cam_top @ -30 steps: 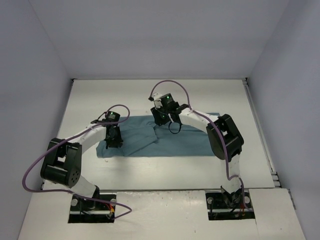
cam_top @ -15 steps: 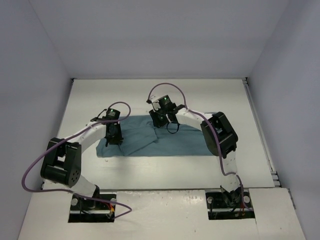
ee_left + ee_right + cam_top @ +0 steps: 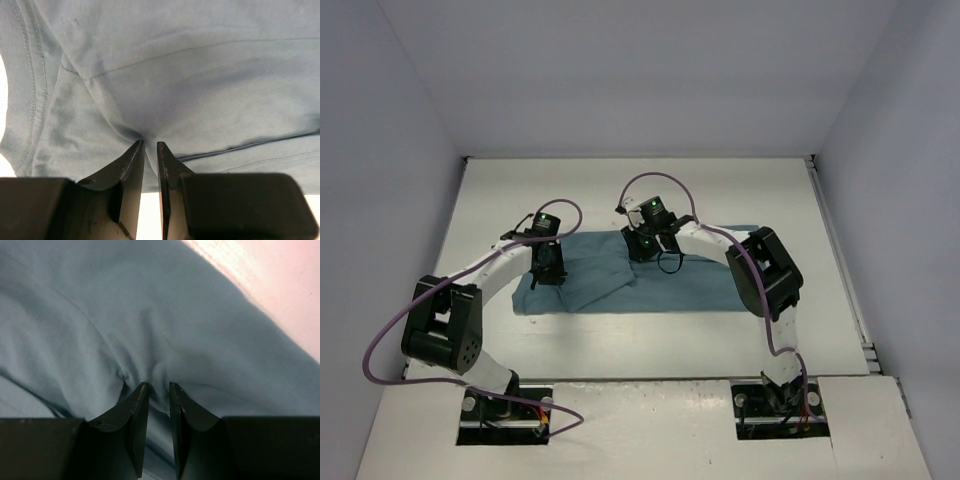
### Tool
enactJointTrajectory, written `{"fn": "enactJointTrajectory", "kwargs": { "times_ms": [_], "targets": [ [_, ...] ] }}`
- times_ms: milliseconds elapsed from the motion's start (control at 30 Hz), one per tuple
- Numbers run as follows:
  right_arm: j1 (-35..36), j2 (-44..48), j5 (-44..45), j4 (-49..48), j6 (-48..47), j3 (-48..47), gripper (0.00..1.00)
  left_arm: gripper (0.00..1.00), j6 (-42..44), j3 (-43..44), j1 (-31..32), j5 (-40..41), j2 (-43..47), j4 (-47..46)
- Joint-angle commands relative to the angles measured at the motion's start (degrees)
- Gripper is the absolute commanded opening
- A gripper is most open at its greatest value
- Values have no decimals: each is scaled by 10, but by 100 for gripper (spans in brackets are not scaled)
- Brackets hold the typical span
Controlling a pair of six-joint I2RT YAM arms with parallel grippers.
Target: Fold and stack the t-shirts
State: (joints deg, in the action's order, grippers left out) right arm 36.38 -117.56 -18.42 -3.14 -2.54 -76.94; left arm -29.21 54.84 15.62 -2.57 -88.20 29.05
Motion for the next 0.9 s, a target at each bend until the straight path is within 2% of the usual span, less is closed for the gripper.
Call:
{"fn": "enactJointTrajectory", "kwargs": {
  "times_ms": [0, 367, 600, 767, 867],
  "targets": [
    [7, 57, -9, -1, 13, 19, 20, 14, 11, 32, -5, 6, 2, 4],
    [10, 124, 9, 3, 20, 50, 20, 14, 31, 58, -4, 11, 16, 22],
    [-22, 179, 41, 7, 18, 85, 20, 15, 72, 107, -1, -14, 42, 36],
    [-61, 198, 91, 6, 39, 111, 20, 19, 93, 166, 18, -24, 14, 43],
    [-80, 193, 121, 5, 50, 125, 19, 21, 96, 198, 37, -19, -32, 43]
  ]
}}
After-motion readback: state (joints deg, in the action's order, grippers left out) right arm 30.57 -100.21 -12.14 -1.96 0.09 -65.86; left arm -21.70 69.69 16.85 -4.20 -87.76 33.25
